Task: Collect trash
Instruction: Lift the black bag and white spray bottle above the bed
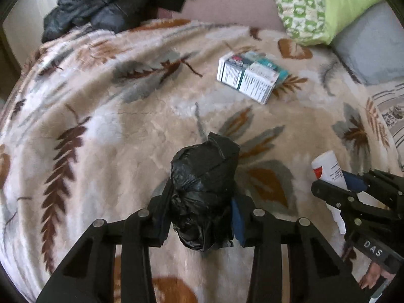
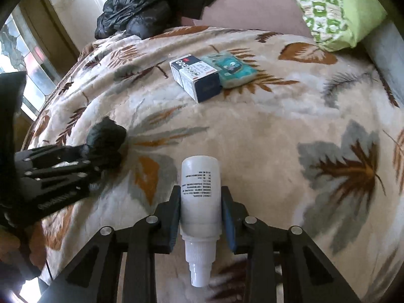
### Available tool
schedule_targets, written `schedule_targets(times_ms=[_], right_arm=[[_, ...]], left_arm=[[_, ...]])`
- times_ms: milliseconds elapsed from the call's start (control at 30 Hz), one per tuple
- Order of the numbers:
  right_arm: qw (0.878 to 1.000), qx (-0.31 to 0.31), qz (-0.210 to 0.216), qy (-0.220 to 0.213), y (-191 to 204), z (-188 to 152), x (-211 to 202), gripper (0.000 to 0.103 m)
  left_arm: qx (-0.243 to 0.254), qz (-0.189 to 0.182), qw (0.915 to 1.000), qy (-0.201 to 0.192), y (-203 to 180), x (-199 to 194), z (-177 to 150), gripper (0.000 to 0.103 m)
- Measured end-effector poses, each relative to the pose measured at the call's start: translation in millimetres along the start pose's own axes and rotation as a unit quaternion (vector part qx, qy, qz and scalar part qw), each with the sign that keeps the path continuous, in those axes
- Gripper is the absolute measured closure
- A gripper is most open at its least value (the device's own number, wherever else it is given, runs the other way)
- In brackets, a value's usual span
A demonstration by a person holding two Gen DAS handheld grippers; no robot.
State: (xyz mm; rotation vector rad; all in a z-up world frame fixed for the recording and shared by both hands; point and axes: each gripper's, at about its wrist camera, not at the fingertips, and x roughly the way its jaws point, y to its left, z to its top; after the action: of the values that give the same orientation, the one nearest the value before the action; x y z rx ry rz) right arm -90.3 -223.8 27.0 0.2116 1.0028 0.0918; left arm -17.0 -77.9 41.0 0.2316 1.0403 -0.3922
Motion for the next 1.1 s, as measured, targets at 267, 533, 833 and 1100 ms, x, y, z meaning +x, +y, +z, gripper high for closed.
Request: schedule_targets(times_ms=[267,533,833,1100], right_arm=[[0.999,0.035,0.014,-0.031,-0.1,-35.2,-55.9,0.071],[0.997,0.041,0.003,-0.07,13.0,-70.2,-104.8,0.071],[0.994,0.061,0.01,-0.094,21.3,-88.3,-136.1,0.071],[0.992,0.063,0.02,-0.112,27.5,-92.3,-160.2,0.071]], left_arm=[[-0.042,-0.008,0.9981,-0.044,-3.2,-66.0,-28.3,0.065],[-0.038,0.026,0.9947,-0.092,-21.2,-113.8,-58.1,0.065],[-0.051,0.019,0.9931,-0.104,-23.2,-133.6,-79.5,0.065],[-0.029,0.05,0.9893,-0.134,-37.1,-154.5,-84.9,0.065]])
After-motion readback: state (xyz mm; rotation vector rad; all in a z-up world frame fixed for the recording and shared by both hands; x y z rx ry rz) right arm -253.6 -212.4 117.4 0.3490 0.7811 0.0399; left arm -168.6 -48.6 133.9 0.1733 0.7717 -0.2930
